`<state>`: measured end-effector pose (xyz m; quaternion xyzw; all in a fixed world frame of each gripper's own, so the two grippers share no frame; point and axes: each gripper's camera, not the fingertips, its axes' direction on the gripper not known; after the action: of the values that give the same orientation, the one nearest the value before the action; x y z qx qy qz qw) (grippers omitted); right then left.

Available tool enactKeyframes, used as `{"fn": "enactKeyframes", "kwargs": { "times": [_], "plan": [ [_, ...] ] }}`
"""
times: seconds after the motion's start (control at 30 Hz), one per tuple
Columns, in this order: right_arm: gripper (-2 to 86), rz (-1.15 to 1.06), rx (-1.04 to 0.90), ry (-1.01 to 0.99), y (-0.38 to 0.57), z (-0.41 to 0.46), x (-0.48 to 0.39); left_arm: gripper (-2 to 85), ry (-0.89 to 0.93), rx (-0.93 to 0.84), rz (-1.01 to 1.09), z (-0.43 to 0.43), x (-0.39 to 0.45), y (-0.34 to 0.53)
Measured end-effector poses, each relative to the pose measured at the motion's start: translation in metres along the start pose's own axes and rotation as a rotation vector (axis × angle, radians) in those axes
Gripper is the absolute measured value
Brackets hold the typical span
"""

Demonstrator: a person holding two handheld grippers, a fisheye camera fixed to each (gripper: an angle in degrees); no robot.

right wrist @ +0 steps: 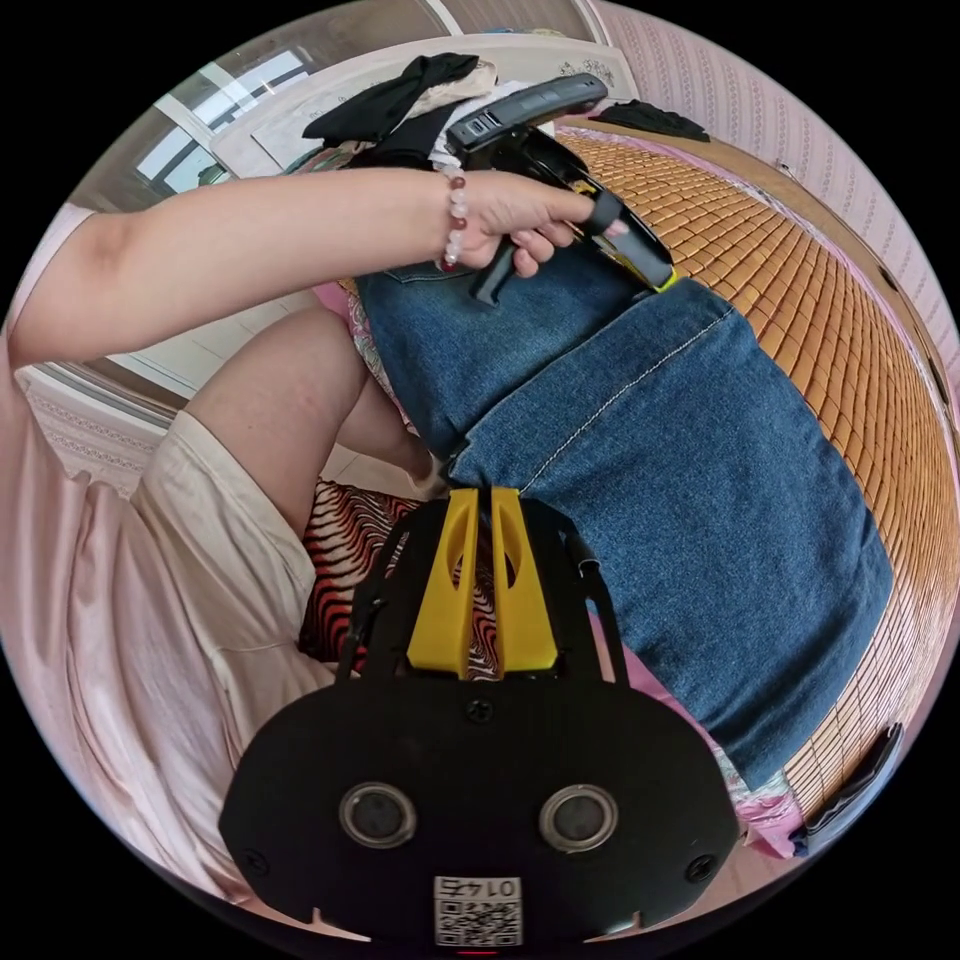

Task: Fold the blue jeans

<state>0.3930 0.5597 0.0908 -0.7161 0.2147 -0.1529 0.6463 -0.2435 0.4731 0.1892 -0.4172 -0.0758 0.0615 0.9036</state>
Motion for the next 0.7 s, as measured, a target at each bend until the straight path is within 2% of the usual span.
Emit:
{"fn": "enactKeyframes", "kwargs": {
  "times": [0.07, 0.17, 0.23, 0.4, 0.5, 0.57, 0.7],
  "plan": [
    [1.5, 0.005, 0.011, 0.003, 0.002, 0.000, 0.003, 2.7, 0.001, -0.024, -0.004, -0.014, 0.000, -0.005],
    [1.8, 0.018, 0.025, -0.015, 0.005, -0.001, 0.009, 3.5, -0.034, 0.067, -0.002, -0.066, 0.001, 0.003],
    [2.1, 0.028, 0.026, -0.031, 0.006, -0.003, 0.014, 3.3, 0.043, 0.085, -0.011, -0.096, 0.004, 0.016],
    [3.8, 0.014, 0.026, -0.050, 0.008, -0.013, 0.018, 5.2, 0.097, 0.021, -0.009, -0.090, 0.055, 0.054],
    [6.0, -0.043, 0.101, -0.052, 0.005, -0.049, 0.029, 6.0, 0.071, -0.011, -0.024, -0.083, 0.079, 0.073],
    [9.4, -0.100, 0.238, 0.044, -0.008, -0.086, 0.055, 6.3, 0.069, 0.009, -0.038, -0.095, 0.088, 0.087],
    [14.2, -0.159, 0.274, 0.060, -0.056, -0.108, 0.112, 7.6, 0.042, -0.014, -0.039, -0.125, 0.112, 0.123]
  ]
}}
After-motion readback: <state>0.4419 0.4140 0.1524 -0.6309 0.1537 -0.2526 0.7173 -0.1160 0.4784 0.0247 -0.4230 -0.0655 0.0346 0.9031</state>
